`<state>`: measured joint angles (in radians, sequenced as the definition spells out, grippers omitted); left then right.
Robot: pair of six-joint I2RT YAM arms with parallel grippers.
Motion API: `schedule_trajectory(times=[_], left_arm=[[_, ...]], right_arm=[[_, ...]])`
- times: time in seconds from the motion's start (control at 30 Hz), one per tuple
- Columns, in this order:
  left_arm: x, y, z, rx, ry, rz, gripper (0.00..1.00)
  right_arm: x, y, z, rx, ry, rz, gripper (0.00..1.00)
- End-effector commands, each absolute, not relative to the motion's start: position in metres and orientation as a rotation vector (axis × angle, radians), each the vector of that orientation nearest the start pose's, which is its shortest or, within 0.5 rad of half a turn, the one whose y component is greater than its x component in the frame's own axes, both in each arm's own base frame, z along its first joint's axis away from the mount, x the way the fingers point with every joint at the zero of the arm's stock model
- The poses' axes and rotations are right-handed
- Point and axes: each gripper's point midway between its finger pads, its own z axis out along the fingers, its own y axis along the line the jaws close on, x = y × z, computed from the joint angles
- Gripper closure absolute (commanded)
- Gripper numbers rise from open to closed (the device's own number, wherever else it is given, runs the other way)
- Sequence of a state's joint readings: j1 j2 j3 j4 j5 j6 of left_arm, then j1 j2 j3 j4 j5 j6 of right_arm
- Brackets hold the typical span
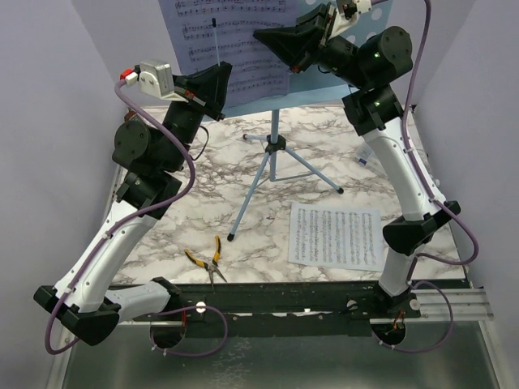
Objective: Set up the instrument practice props
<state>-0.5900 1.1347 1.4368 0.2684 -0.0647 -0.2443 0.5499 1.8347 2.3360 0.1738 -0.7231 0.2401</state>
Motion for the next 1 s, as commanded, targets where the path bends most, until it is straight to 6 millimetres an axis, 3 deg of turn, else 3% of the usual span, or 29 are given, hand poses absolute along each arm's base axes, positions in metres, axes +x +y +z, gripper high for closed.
schedule_trajectory(times=[0.0, 0.27, 0.3, 0.4, 0.6, 0.83, 0.97], left_arm=[[0.275, -0.192, 0.604, 0.149, 0.938, -0.759, 1.0], [0.277, -0.189, 0.602, 0.122, 0.946, -0.757, 1.0], [0.279, -0.189, 0.601, 0.11, 0.952, -0.761, 0.95], [0.28, -0.184, 0.599, 0.075, 0.962, -0.762, 0.66], [0.278, -0.183, 0.595, 0.063, 0.978, -0.775, 0.46], [0.265, -0.174, 0.588, 0.048, 1.019, -0.79, 0.29], [0.246, -0.163, 0.575, 0.042, 1.071, -0.803, 0.08]], right_arm=[[0.334, 0.351, 0.627, -0.835, 0.778, 1.019, 0.99], [0.341, 0.356, 0.623, -0.814, 0.792, 1.023, 0.99], [0.341, 0.356, 0.624, -0.807, 0.791, 1.02, 1.0], [0.343, 0.352, 0.626, -0.786, 0.797, 1.005, 0.99], [0.346, 0.349, 0.625, -0.76, 0.801, 0.981, 0.99], [0.344, 0.341, 0.63, -0.743, 0.842, 0.951, 0.6], [0.336, 0.325, 0.624, -0.714, 0.948, 0.912, 0.45]])
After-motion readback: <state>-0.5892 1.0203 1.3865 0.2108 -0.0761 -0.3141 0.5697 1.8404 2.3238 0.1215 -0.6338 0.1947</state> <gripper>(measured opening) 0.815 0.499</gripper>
